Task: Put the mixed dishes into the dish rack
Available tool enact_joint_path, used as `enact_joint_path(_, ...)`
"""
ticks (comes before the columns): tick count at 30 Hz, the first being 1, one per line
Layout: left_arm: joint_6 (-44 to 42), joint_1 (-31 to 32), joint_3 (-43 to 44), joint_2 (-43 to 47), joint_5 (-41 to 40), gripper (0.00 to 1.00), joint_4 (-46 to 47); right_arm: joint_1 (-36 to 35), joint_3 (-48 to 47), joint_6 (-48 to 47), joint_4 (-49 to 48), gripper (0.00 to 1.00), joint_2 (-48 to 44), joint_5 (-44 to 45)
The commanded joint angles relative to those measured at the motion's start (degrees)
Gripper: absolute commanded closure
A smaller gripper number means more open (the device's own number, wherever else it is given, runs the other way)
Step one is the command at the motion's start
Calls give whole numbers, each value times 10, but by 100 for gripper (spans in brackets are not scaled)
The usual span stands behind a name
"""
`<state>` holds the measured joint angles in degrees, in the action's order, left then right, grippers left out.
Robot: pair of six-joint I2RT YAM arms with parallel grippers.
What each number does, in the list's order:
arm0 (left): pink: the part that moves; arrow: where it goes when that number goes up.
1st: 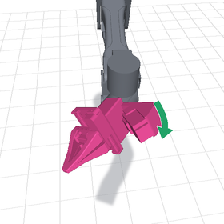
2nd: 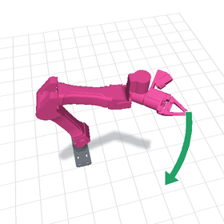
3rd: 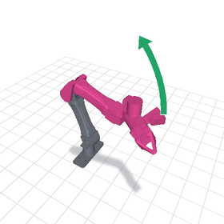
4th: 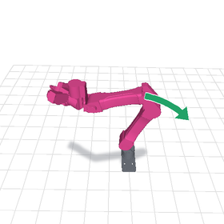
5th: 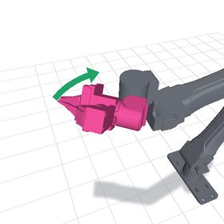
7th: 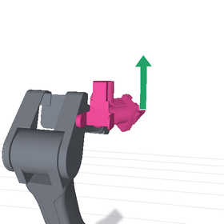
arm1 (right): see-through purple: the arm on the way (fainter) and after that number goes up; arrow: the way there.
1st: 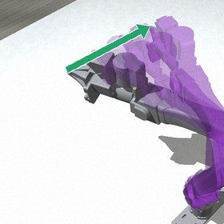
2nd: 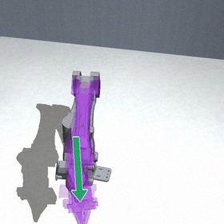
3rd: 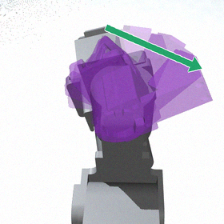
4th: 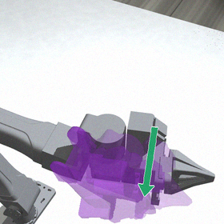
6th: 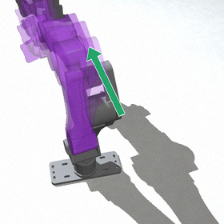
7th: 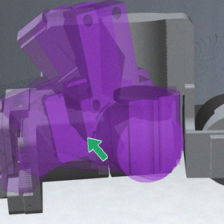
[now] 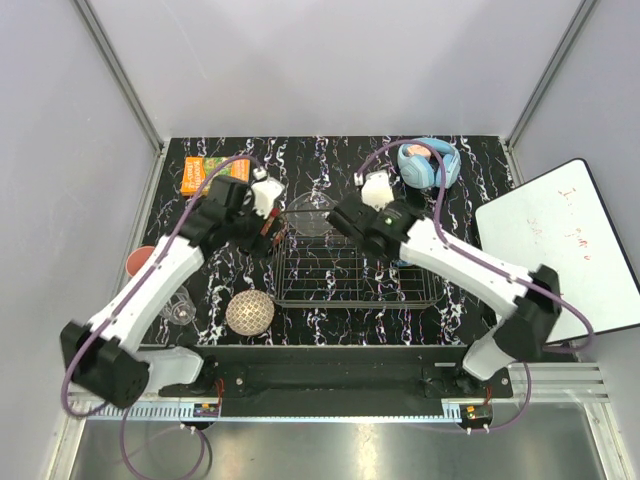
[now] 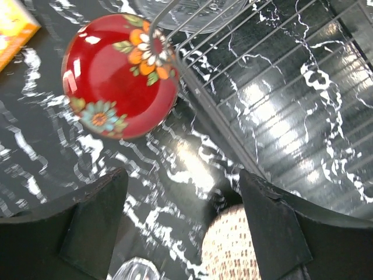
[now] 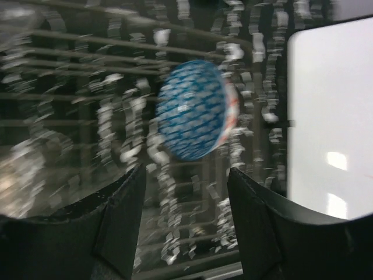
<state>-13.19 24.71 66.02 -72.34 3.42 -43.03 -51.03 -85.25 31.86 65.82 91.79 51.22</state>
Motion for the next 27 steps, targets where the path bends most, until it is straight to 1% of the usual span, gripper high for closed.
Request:
enact_joint_path(1,-30,-42,-13,83,1,18,-56,-73,-16,36,-70,37,-69,-199)
enact_joint_path(2,-34,-60,-20,95,23,17,-64,-106,-2,48,-94,39,-79,-223)
enact_joint_path(3,-46,-79,-24,105,37,17,-84,-119,3,51,-116,39,-79,-253)
enact_joint_path(4,-55,-118,-28,123,51,17,-93,-127,6,57,-144,40,-79,-304)
enact_joint_path(6,-81,-156,-51,147,82,18,-115,-151,13,71,-165,41,-70,-341)
enact_joint_path(7,-90,-157,-75,156,85,18,-120,-159,28,78,-194,42,-69,-360)
enact_joint_path(9,-121,-154,-105,179,91,19,-130,-180,50,81,-222,43,-73,-365)
enact_joint_path(10,-126,-150,-134,184,87,19,-133,-185,67,87,-236,43,-79,-357)
enact_joint_path(13,-136,-141,-171,170,77,20,-137,-193,95,95,-248,43,-103,-320)
enact_joint_path(16,-138,-137,-158,144,86,21,-138,-194,116,99,-255,43,-145,-283)
enact_joint_path(19,-145,-126,-152,114,77,22,-123,-196,133,95,-257,45,-194,-246)
enact_joint_path(21,-155,-124,-152,84,82,26,-113,-195,142,93,-257,45,-220,-218)
enact_joint_path(22,-161,-124,-153,74,84,27,-110,-195,153,90,-258,45,-246,-210)
enact_joint_path(26,-173,-119,-161,39,92,30,-94,-196,182,92,-258,46,-298,-181)
enact_joint_path(27,-172,-114,-161,37,81,31,-94,-195,194,92,-258,45,-305,-176)
